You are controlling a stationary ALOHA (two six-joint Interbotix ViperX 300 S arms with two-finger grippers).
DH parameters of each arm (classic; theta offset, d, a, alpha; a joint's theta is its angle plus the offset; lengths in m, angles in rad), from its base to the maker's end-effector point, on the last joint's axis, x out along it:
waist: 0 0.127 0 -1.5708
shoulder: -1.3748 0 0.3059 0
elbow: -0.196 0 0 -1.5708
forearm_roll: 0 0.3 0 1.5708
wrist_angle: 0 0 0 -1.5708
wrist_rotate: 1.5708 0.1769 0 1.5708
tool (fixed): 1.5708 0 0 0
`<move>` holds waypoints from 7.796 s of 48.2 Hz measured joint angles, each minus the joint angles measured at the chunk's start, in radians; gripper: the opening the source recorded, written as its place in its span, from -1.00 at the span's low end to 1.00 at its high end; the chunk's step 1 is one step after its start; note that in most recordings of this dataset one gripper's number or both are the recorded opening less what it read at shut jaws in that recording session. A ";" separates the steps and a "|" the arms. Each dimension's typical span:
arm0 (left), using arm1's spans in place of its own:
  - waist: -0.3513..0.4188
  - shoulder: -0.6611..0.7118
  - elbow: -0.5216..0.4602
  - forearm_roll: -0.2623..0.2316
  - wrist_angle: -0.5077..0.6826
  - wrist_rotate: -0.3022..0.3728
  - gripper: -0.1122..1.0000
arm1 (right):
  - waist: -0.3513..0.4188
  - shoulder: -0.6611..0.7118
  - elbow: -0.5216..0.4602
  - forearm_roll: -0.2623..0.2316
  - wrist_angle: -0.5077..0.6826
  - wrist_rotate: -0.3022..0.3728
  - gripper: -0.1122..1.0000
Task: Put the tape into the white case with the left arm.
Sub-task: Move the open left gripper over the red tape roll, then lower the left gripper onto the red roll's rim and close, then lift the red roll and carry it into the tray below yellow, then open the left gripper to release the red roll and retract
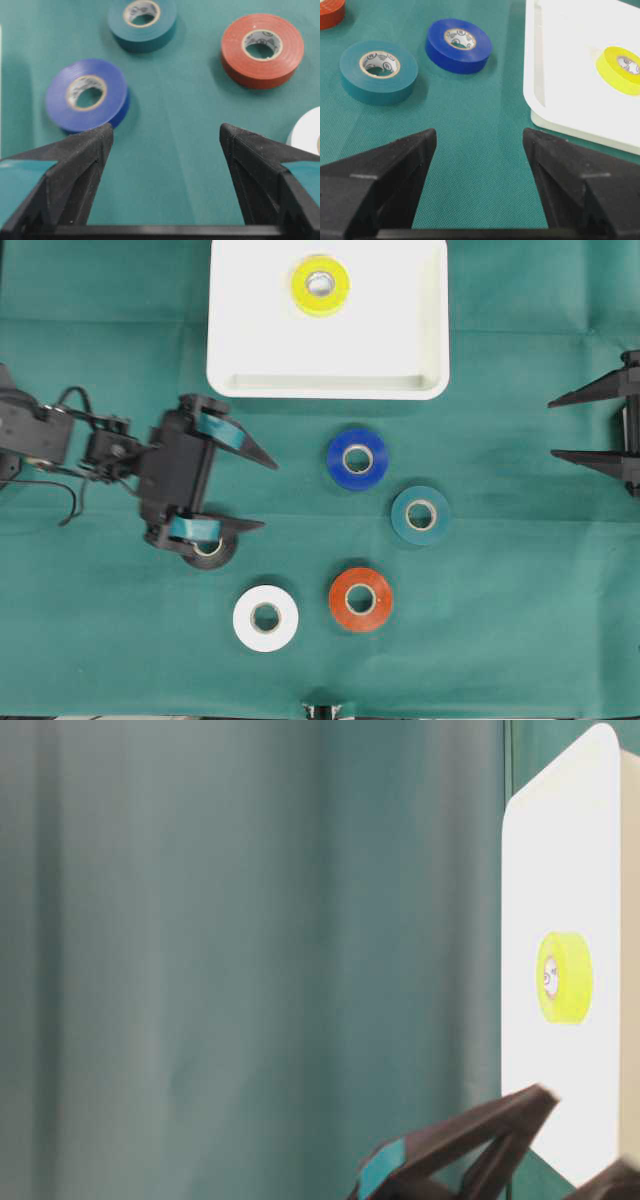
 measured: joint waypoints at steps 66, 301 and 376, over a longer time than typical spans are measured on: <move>-0.087 0.420 -0.387 -0.002 0.058 -0.091 0.78 | 0.000 0.000 0.000 0.002 0.000 -0.002 0.94; 0.469 0.250 -0.301 -0.002 0.298 0.054 -0.33 | 0.000 0.002 0.000 0.000 0.000 0.000 0.94; 0.390 0.031 -0.126 -0.002 0.256 0.048 0.81 | 0.000 0.000 0.000 0.000 0.000 0.000 0.94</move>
